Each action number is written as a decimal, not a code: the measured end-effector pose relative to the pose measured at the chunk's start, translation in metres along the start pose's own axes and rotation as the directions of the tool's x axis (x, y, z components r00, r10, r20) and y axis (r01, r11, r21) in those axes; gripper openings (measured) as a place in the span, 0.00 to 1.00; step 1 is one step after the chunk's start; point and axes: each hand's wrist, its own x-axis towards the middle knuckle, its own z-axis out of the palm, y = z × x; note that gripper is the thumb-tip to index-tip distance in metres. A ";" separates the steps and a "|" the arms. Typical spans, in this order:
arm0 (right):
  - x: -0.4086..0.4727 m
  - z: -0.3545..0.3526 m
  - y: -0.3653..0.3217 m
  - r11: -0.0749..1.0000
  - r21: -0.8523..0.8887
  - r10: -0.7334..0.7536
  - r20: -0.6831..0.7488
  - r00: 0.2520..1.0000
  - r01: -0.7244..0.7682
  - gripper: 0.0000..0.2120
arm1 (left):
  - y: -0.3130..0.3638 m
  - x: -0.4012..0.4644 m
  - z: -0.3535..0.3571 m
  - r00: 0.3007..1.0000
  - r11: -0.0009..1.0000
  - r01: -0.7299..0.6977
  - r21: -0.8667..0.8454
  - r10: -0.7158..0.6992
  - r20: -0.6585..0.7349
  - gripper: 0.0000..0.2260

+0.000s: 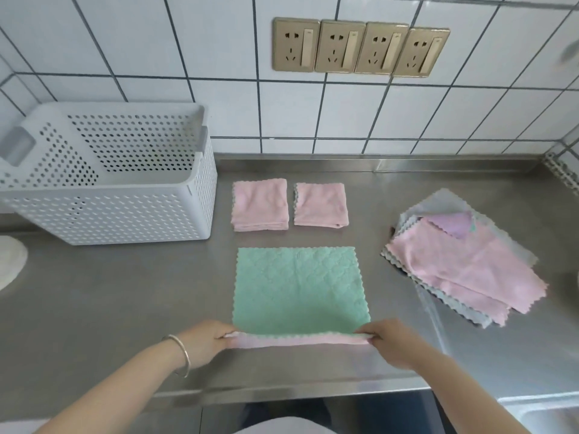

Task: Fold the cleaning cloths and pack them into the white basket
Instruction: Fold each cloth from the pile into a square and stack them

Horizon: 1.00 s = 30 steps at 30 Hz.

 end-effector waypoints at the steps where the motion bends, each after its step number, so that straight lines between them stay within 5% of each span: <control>1: -0.001 0.001 -0.001 1.000 -0.031 0.004 0.031 1.000 -0.003 0.16 | -0.002 0.001 0.003 1.000 0.999 0.022 0.029 -0.022 0.011 0.15; 7: 0.005 0.000 0.000 0.998 -0.042 0.057 0.234 0.971 -0.049 0.16 | -0.007 0.007 0.003 0.985 0.991 0.117 -0.068 -0.107 0.136 0.18; 11: 0.019 -0.019 -0.001 0.975 0.195 0.092 0.093 0.991 -0.108 0.13 | -0.011 0.019 -0.010 0.989 0.936 0.142 -0.323 -0.147 0.007 0.11; 15: 0.046 -0.027 0.004 0.822 0.541 0.277 -0.104 0.955 -0.179 0.13 | -0.006 0.035 -0.023 0.952 0.797 0.083 -0.599 -0.242 -0.189 0.08; 22: 0.087 -0.025 -0.004 0.829 0.522 0.345 -0.194 0.918 -0.201 0.10 | -0.006 0.079 -0.027 0.831 0.794 0.207 -0.572 -0.451 -0.326 0.15; 30: 0.100 -0.018 -0.001 0.836 0.497 0.388 -0.231 0.892 -0.234 0.12 | -0.004 0.098 -0.029 0.802 0.833 0.311 -0.457 -0.488 -0.344 0.19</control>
